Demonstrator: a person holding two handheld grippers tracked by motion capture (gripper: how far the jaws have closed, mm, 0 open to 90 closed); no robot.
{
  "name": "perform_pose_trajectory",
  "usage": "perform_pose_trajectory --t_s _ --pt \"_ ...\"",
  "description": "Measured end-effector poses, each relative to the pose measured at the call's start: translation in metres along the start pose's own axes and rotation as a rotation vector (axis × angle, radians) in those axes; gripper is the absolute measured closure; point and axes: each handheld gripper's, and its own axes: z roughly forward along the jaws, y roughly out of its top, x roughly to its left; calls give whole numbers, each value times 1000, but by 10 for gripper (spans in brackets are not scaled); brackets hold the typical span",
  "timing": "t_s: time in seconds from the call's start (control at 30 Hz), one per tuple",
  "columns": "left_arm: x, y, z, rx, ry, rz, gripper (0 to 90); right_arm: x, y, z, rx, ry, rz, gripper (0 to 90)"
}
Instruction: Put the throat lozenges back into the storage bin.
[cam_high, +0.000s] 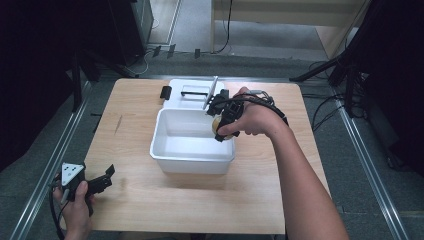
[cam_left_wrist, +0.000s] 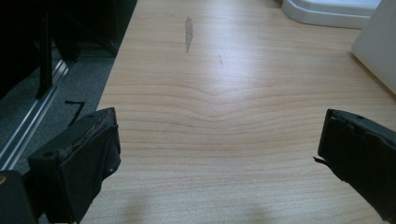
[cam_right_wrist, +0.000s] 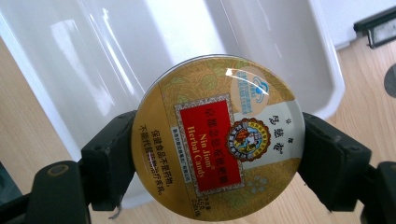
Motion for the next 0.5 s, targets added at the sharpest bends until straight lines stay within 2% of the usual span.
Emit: perform_pose_trajectory --t_s 0.2,0.5 --pt "0 0 0 3 -8 -4 0 5 10 7 -1 5 -23 204" --pt "2 0 0 8 -17 -21 0 8 13 21 12 -1 -74 204"
